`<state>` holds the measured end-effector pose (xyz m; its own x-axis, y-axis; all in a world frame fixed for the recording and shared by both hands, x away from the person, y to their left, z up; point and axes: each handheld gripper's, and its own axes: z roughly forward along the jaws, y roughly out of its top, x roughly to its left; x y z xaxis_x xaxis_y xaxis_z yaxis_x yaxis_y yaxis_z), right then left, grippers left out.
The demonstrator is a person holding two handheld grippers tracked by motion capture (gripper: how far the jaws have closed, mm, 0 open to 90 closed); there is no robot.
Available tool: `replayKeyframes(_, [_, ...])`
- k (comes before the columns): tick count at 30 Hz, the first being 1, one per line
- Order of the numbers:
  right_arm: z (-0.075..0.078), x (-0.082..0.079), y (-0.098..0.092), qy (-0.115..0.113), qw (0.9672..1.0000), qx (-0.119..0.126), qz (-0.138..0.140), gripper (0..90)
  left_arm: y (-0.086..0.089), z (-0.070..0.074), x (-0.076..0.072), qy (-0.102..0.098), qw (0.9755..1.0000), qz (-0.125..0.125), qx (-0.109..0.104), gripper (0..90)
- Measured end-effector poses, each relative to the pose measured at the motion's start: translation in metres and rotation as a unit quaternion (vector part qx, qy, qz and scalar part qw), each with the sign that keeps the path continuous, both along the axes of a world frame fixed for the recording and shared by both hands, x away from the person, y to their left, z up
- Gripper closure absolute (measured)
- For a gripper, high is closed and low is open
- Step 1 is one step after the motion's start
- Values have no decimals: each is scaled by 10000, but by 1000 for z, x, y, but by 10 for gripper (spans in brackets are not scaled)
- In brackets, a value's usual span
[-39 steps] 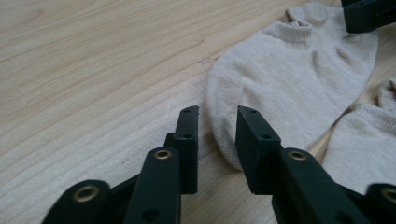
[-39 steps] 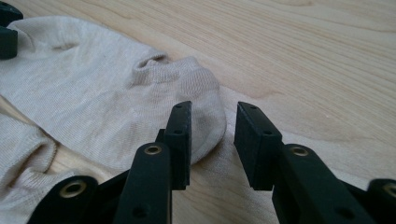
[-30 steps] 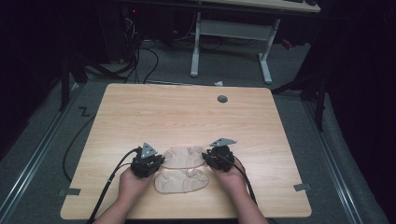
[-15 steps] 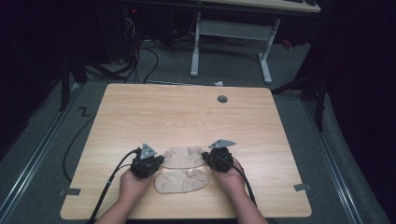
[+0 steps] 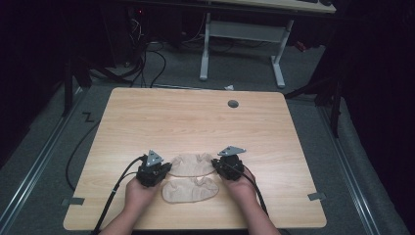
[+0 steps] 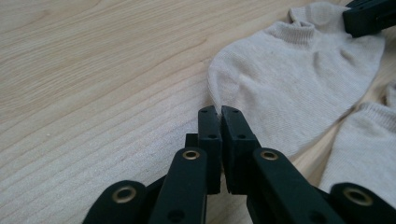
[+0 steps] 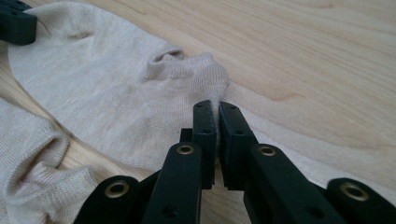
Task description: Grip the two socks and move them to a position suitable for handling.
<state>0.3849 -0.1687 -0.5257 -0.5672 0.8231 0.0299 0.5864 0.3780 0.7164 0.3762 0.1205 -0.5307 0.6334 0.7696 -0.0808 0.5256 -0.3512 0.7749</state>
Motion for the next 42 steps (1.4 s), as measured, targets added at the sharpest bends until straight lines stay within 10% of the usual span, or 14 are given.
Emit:
replayKeyframes(16, [24, -16, 0, -599, 9982, 58, 48, 862, 8, 24, -9, -382, 9990, 24, -244, 872])
replayKeyframes(42, [44, -64, -7, -928, 9951, 76, 321, 862, 11, 52, -54, -662, 9967, -433, -187, 872])
